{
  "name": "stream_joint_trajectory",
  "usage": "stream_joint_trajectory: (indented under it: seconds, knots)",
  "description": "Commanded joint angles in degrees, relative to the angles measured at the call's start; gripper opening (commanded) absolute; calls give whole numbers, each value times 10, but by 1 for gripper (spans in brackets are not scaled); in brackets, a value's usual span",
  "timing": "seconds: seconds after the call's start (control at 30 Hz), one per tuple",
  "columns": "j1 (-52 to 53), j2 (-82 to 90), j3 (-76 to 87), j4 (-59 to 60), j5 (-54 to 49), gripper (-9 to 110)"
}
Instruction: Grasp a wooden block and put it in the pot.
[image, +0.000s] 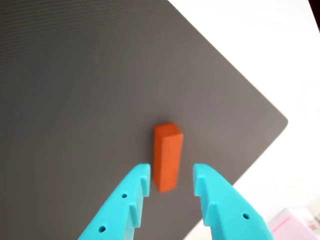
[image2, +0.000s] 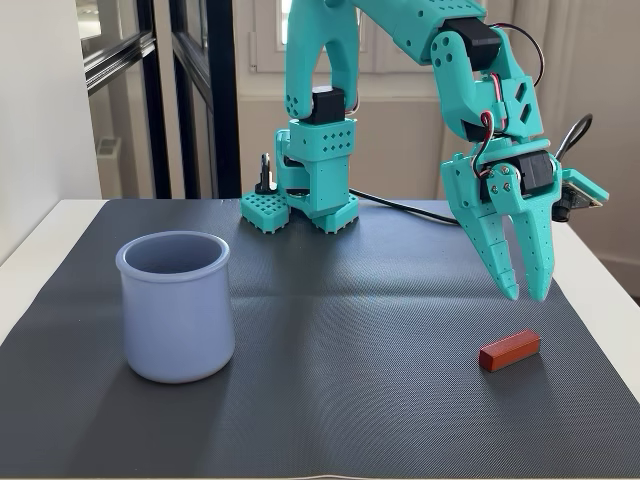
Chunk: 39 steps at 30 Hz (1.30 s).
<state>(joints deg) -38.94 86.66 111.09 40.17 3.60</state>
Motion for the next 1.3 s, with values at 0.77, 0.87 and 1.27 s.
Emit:
stream_joint_trajectory:
  seconds: [0.77, 0.87, 1.27]
  knots:
    - [8, -123, -181, 87, -56, 10]
    - [8, -155, -212, 100, -58, 10]
    - [10, -179, -258, 108, -54, 10]
